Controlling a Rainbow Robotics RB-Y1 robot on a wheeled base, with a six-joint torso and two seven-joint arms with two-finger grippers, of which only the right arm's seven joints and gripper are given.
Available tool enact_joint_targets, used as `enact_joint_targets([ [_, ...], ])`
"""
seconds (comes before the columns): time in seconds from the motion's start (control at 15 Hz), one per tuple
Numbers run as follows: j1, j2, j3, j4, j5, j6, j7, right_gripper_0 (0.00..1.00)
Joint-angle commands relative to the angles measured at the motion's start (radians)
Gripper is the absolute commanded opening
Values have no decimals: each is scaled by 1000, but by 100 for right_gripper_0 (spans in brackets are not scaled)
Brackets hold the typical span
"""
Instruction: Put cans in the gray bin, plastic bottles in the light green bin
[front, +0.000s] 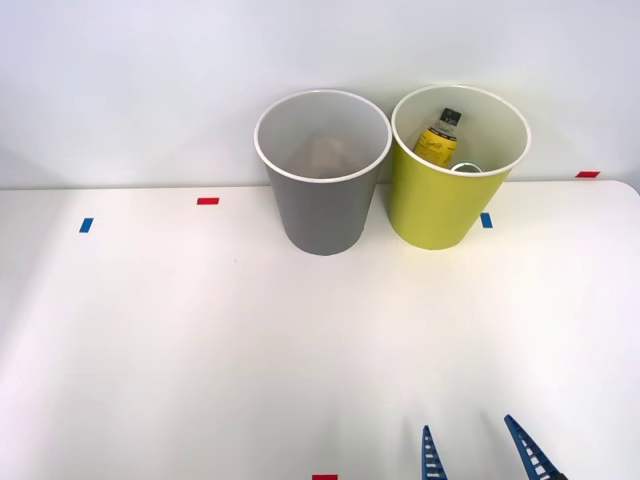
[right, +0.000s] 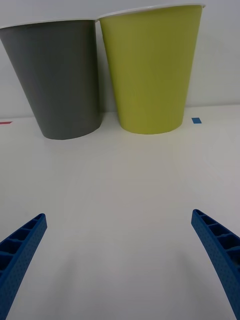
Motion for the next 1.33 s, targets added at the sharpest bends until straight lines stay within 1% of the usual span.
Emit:
enact_joint_targets([
  [0.07,0,0,0,0,0,0,0,100],
  [1.33,0,0,0,0,0,0,0,100],
])
